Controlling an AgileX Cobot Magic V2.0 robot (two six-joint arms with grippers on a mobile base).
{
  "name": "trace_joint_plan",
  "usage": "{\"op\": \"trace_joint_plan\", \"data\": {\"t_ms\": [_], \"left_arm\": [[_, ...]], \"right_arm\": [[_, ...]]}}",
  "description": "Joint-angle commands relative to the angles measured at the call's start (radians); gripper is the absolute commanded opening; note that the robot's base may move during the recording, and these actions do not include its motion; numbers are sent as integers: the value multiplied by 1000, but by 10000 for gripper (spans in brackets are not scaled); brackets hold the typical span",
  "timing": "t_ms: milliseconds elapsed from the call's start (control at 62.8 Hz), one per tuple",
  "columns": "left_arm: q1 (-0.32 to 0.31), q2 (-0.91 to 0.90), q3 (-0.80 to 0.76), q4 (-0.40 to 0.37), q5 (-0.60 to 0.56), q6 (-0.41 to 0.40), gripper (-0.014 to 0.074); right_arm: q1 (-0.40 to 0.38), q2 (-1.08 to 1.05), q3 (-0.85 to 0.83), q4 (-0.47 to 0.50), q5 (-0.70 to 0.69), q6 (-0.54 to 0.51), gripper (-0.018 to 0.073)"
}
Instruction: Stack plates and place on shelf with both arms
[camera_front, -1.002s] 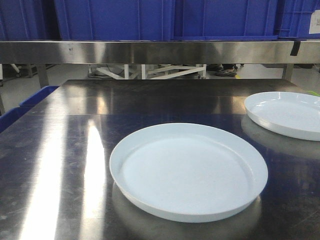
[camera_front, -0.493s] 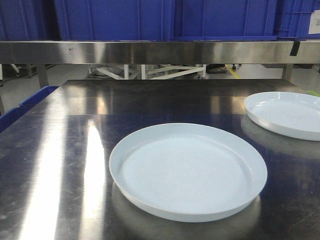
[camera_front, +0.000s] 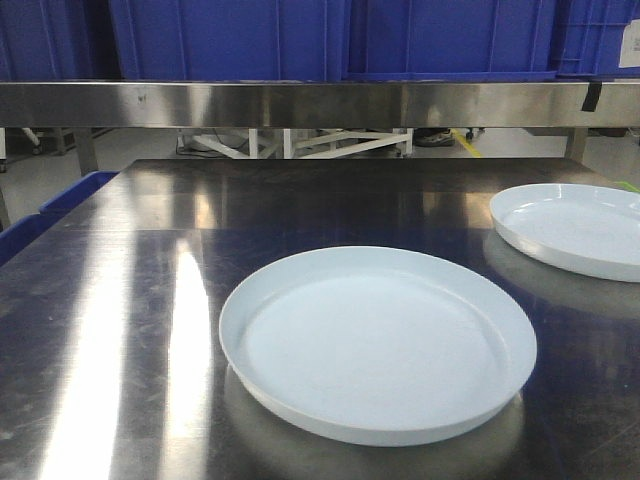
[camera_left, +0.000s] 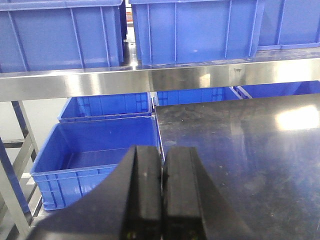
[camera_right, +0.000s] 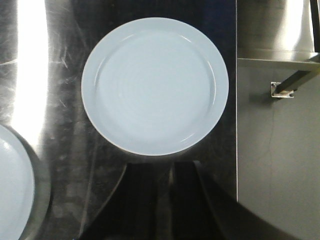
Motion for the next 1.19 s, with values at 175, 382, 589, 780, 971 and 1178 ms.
{"op": "trace_joint_plan", "data": {"t_ms": [175, 382, 589, 780, 971, 1178], "left_arm": [[1, 8, -31, -4, -81, -7, 84], [1, 8, -31, -4, -45, -7, 84], [1, 8, -31, -4, -38, -7, 84], [1, 8, -31, -4, -40, -7, 84], [1, 8, -31, -4, -40, -7, 84], [1, 8, -31, -4, -40, -7, 84]], "right_arm": [[-123, 91, -52, -16, -60, 0, 475], [-183, 177, -52, -13, -132, 0, 475], [-183, 299, -52, -6, -193, 0, 475], [-180, 405, -52, -5, -262, 0, 475], [-180, 482, -52, -5, -314, 0, 474], [-180, 542, -52, -5, -358, 0, 417]]}}
